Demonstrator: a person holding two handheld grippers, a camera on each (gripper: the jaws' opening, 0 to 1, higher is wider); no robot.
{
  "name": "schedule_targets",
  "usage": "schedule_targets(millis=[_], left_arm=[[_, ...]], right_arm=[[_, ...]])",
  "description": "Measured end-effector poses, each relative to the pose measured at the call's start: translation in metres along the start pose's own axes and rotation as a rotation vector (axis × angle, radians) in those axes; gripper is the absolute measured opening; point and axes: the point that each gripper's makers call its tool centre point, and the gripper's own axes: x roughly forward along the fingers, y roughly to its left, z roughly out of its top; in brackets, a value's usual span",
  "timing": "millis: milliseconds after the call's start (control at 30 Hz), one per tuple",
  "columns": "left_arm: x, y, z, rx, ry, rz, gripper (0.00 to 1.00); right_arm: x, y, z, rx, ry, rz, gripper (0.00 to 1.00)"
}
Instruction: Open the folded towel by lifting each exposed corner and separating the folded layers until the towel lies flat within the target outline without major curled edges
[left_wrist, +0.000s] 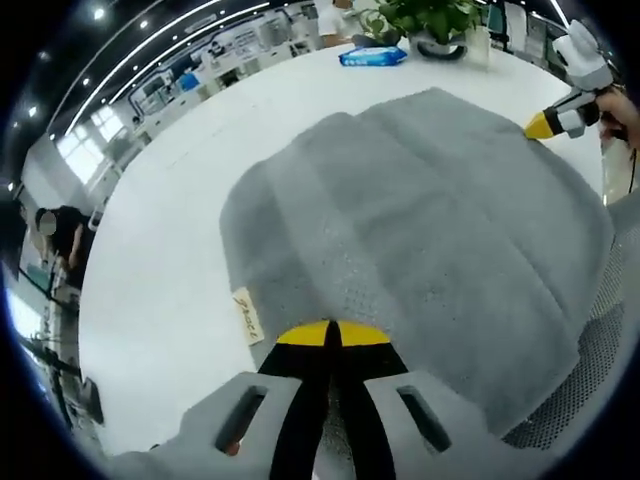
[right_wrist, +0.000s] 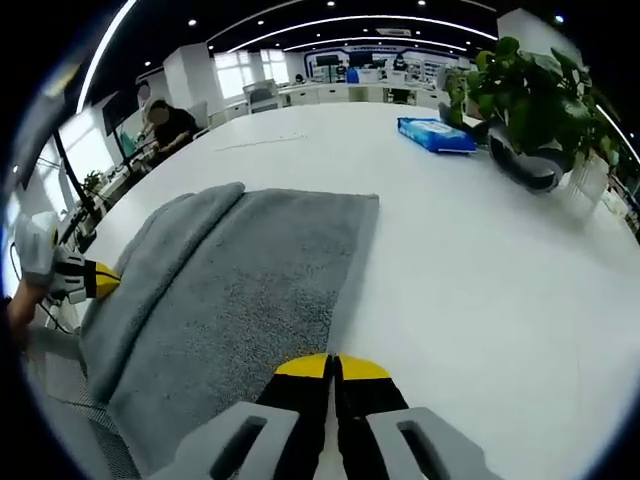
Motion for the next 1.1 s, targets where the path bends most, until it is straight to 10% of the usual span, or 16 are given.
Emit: schedule_targets(millis=[167,433,567,1100], left_arm=[[-0.002,-0.003,0.006,-0.021,-0.025,-0.016,0.0],[0.002,-0.016,0.011,0.007,-0.039,-0.063,0.0],[0.003,-0.016,0.011,-0.004,-0.043,-0.069,0.0],[0.003,-0.016,0.011,0.007,-0.044,-0.067,0.0]], right_arm=[[-0.034,0.015,0.008,0.105,-0.027,0.068,0.23],[-0.069,0.06,-0.076,0.031,0.316,0.206,0.08],[-0.062,0.064,-0.09,-0.005,0.355,0.198,0.07],[-0.037,0.095,-0.015,-0.073,0.142,0.225,0.0]])
